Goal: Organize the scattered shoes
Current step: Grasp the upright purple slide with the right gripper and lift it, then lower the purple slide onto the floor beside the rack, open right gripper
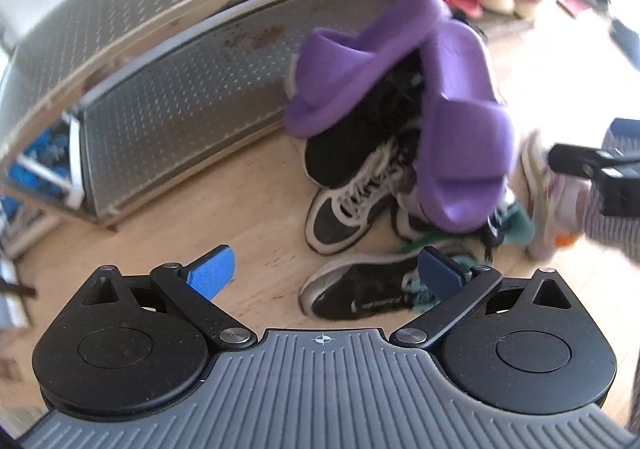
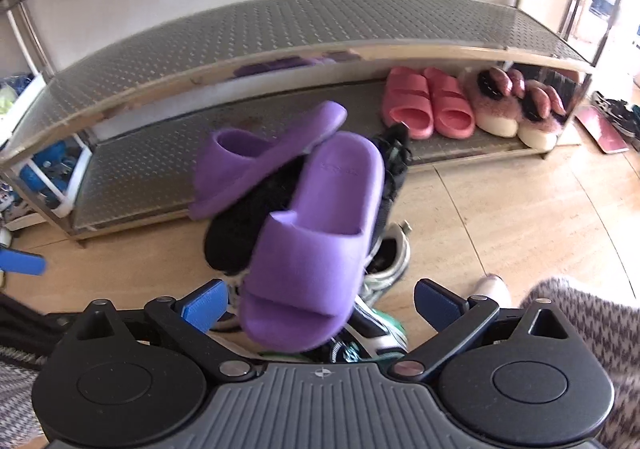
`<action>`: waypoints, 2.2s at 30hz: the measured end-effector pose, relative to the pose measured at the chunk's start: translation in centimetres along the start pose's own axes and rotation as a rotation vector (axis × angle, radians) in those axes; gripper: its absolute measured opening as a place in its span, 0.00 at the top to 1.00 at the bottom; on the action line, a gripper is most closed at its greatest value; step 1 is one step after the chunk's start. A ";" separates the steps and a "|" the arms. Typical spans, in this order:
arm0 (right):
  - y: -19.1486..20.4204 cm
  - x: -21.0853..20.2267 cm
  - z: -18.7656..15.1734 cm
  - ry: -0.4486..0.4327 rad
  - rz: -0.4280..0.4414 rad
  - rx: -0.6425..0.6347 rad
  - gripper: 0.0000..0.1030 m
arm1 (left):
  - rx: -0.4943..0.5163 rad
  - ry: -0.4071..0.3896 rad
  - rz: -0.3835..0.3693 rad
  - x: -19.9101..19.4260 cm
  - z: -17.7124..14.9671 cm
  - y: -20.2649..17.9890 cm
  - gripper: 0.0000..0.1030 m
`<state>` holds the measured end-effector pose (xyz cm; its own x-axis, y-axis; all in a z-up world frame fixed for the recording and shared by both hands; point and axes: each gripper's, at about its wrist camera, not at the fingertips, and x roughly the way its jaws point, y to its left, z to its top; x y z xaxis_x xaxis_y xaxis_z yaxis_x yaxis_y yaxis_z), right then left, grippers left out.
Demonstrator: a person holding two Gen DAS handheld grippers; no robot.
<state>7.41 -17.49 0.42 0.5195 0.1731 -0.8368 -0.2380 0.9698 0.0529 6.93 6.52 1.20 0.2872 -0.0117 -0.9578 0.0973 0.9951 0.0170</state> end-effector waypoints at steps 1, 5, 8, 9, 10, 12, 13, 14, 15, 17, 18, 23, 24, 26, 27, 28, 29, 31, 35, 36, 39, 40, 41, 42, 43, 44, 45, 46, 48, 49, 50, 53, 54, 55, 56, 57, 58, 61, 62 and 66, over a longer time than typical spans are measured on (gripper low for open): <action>0.4 0.3 0.7 0.008 0.010 -0.026 0.08 | -0.022 0.004 -0.009 0.2 0.3 0.5 0.17; 3.0 2.4 3.6 0.040 0.052 -0.169 0.36 | 0.018 0.001 0.046 -0.2 2.0 2.1 0.19; 5.4 4.7 5.8 0.067 0.074 -0.265 0.62 | 0.080 0.006 0.096 0.4 3.2 3.6 0.22; 6.1 5.5 6.3 0.077 0.069 -0.286 0.65 | 0.086 0.009 0.103 0.7 3.3 4.2 0.23; 6.9 6.2 6.9 0.087 0.064 -0.307 0.66 | 0.075 0.018 0.108 1.0 3.2 4.8 0.23; 7.9 7.4 7.8 0.095 0.059 -0.336 0.65 | 0.046 0.036 0.117 1.5 3.1 6.0 0.23; 8.6 8.0 8.2 0.093 0.056 -0.352 0.63 | 0.032 0.045 0.122 1.8 3.1 6.7 0.20; 9.4 8.7 8.8 0.086 0.053 -0.375 0.54 | 0.017 0.055 0.126 2.1 3.0 7.3 0.18; 10.2 9.4 9.2 0.079 0.048 -0.400 0.49 | 0.003 0.064 0.130 2.3 2.9 7.9 0.16; 11.7 11.0 9.9 0.064 0.031 -0.453 0.30 | -0.026 0.083 0.139 2.9 2.8 9.1 0.16; 12.5 11.8 10.3 0.056 0.023 -0.480 0.26 | -0.034 0.078 0.139 2.8 2.7 9.6 0.15; 16.1 16.6 10.7 0.089 -0.047 -0.605 0.17 | -0.113 0.031 0.100 1.4 3.3 12.0 0.12; 16.5 17.2 10.5 0.096 -0.058 -0.629 0.16 | -0.130 0.028 0.102 1.4 3.2 12.5 0.12; 17.6 19.3 9.8 0.122 -0.124 -0.704 0.14 | -0.150 0.032 0.119 1.5 3.0 13.3 0.12; 18.1 20.5 9.4 0.137 -0.165 -0.746 0.14 | -0.159 0.035 0.129 1.6 3.0 13.6 0.12; 18.4 21.3 9.1 0.150 -0.197 -0.779 0.16 | -0.170 0.040 0.143 1.7 2.8 14.1 0.12; 18.5 21.9 8.7 0.163 -0.229 -0.813 0.22 | -0.178 0.042 0.151 1.8 2.7 14.5 0.12; 18.7 22.5 8.2 0.176 -0.260 -0.865 0.30 | -0.191 0.040 0.153 1.6 2.6 15.1 0.12; 18.0 20.4 7.9 0.171 -0.213 -0.868 0.31 | -0.218 0.026 0.151 0.9 1.8 16.2 0.12; 18.1 19.4 7.7 0.157 -0.181 -0.873 0.31 | -0.222 0.023 0.151 0.8 1.6 16.5 0.12; 19.7 16.8 6.3 0.110 -0.073 -0.931 0.31 | -0.267 0.015 0.153 0.2 0.7 18.3 0.12; 20.6 16.0 5.4 0.097 -0.023 -0.985 0.31 | -0.288 0.017 0.156 0.1 0.3 19.0 0.12; 21.5 15.1 4.5 0.083 0.027 -1.039 0.31 | -0.309 0.019 0.160 -0.1 0.0 19.7 0.12; 22.5 14.5 3.5 0.072 0.075 -1.094 0.31 | -0.324 0.020 0.163 -0.3 -0.2 20.2 0.12; 23.3 14.2 2.6 0.065 0.112 -1.140 0.31 | -0.356 0.017 0.171 -0.6 -0.6 21.1 0.12; 24.1 14.1 1.8 0.061 0.138 -1.174 0.31 | -0.388 0.011 0.179 -1.0 -0.9 22.1 0.12; 25.0 14.2 1.0 0.055 0.167 -1.212 0.31 | -0.406 0.006 0.184 -1.3 -1.1 22.6 0.12; 26.3 14.5 0.0 0.045 0.203 -1.247 0.31 | -0.442 -0.001 0.192 -1.6 -1.4 23.7 0.12; 29.4 15.4 -1.9 0.019 0.283 -1.295 0.31 | -0.484 -0.003 0.200 -1.8 -1.7 24.8 0.12; 30.7 15.9 -2.7 0.004 0.322 -1.312 0.31 | -0.507 0.001 0.205 -1.7 -1.8 25.5 0.12; 31.6 16.4 -3.2 -0.016 0.361 -1.326 0.31 | -0.520 0.007 0.209 -1.7 -1.8 26.1 0.12; 33.2 18.9 -5.5 -0.019 0.430 -1.405 0.29 | -0.530 0.021 0.216 -1.3 -1.6 26.8 0.12; 33.3 19.9 -6.3 0.018 0.407 -1.423 0.28 | -0.529 0.023 0.217 -1.3 -1.5 26.8 0.12; 33.2 20.5 -6.9 0.055 0.388 -1.423 0.25 | -0.522 0.027 0.218 -1.1 -1.5 26.7 0.12; 33.1 21.2 -7.5 0.092 0.368 -1.423 0.25 | -0.515 0.033 0.219 -1.0 -1.4 26.6 0.12; 32.7 21.5 -7.6 0.121 0.363 -1.388 0.24 | -0.503 0.039 0.215 -0.8 -1.4 26.4 0.11; 32.1 21.3 -7.1 0.138 0.375 -1.306 0.22 | -0.491 0.047 0.208 -0.5 -1.5 26.1 0.11; 30.2 20.9 -5.3 0.198 0.412 -1.053 0.21 | -0.462 0.076 0.191 0.3 -1.6 25.2 0.11; 29.1 20.7 -4.3 0.231 0.433 -0.919 0.22 | -0.457 0.084 0.190 0.5 -1.7 25.1 0.11; 26.1 21.8 -1.3 0.318 0.436 -0.496 0.21 | -0.457 0.091 0.186 0.7 -1.6 24.6 0.11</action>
<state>11.44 11.35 -17.14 0.0474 0.3946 -0.9176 -0.7518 0.6190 0.2274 7.96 31.12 0.46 0.1738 0.1586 -0.9719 -0.3812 0.9208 0.0821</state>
